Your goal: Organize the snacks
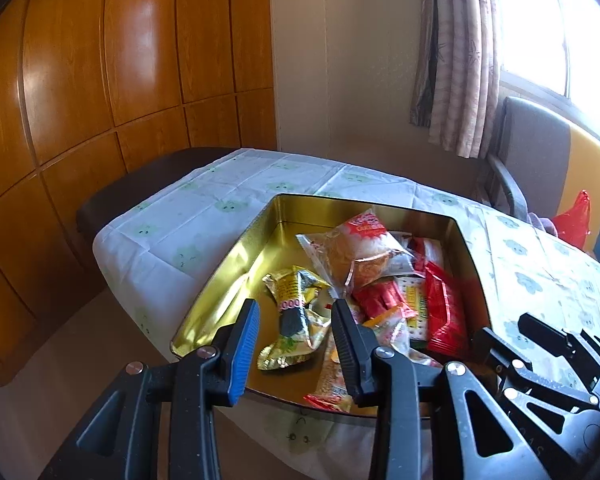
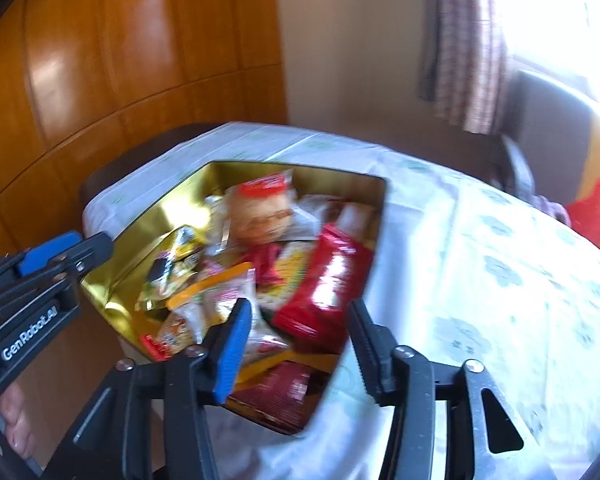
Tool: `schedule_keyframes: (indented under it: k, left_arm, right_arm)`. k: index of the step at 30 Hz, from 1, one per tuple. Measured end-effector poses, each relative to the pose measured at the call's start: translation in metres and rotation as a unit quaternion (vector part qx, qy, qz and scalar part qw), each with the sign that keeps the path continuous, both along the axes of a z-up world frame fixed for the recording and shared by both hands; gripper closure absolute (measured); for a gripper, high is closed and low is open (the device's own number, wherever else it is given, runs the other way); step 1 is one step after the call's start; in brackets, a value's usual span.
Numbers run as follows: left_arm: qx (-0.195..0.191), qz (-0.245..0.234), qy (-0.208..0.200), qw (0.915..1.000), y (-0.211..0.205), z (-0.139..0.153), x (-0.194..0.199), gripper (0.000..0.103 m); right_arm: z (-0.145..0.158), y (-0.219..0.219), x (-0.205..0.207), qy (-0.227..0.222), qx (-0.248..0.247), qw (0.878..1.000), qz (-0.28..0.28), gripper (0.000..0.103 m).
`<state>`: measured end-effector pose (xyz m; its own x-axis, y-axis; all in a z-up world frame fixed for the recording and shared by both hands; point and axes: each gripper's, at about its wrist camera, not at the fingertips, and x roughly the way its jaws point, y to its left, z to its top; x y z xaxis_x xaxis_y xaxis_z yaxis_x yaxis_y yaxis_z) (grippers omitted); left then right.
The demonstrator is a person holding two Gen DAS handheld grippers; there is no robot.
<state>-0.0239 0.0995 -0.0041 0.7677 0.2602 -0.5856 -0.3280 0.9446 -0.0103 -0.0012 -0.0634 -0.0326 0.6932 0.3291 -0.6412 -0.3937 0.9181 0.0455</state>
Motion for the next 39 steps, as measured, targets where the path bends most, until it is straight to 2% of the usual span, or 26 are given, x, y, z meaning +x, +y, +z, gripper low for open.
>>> schedule_keyframes:
  k: [5,16,22,39]
  left_arm:
    - [0.001,-0.017,-0.005,0.9998,-0.010,0.003,-0.004,0.058]
    - [0.017,-0.026,-0.019,0.9993,-0.021,0.010,-0.009,0.042]
    - [0.022,-0.019,-0.018,0.9994,-0.021,0.010,-0.007,0.039]
    - [0.024,0.001,-0.026,0.9994,-0.016,0.010,-0.007,0.039]
  right_arm:
    - [-0.002,-0.014,-0.002,-0.001,-0.003,1.000,-0.024,0.043]
    - [0.000,-0.020,-0.012,-0.009,-0.007,1.000,-0.028,0.037]
    - [0.000,-0.021,-0.013,-0.008,-0.006,1.000,-0.029,0.036]
    - [0.001,-0.020,-0.014,-0.010,-0.006,1.000,-0.026,0.035]
